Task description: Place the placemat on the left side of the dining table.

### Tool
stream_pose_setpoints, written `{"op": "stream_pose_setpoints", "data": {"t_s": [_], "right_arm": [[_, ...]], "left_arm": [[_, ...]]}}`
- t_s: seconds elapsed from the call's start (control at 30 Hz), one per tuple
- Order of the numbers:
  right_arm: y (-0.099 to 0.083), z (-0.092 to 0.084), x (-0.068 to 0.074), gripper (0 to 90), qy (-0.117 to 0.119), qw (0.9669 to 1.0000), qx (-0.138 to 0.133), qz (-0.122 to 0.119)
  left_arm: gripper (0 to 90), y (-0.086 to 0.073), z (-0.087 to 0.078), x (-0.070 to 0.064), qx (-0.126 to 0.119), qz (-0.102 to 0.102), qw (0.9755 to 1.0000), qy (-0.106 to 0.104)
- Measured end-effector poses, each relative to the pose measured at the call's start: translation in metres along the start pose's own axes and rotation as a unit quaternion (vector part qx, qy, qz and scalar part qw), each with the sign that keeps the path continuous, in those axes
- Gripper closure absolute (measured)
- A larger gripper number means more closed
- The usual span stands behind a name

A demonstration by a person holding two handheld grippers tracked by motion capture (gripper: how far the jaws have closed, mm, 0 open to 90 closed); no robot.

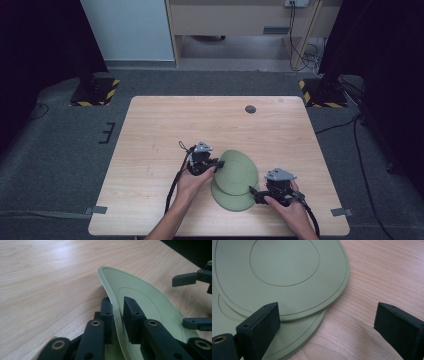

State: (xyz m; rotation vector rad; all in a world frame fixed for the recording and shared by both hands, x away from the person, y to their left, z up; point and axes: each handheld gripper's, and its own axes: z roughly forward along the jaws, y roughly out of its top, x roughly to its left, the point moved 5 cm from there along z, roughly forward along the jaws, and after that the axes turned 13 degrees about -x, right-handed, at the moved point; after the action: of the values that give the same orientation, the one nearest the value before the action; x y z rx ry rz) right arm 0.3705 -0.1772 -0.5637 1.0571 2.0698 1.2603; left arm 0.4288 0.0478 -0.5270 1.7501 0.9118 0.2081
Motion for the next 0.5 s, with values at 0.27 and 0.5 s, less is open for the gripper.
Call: {"op": "stream_pose_setpoints", "data": {"t_s": [0.27, 0.5], "right_arm": [[0.002, -0.002, -0.004, 7.3, -0.012, 0.9999, -0.009, 0.005], [0.004, -0.004, -0.008, 7.2, -0.017, 0.9997, -0.015, 0.008]], "left_arm": [[84.9, 0.010, -0.006, -0.010, -0.018, 0.009, 0.9998, -0.009], [85.1, 0.021, -0.013, -0.018, -0.033, 0.013, 0.9992, -0.020]]}}
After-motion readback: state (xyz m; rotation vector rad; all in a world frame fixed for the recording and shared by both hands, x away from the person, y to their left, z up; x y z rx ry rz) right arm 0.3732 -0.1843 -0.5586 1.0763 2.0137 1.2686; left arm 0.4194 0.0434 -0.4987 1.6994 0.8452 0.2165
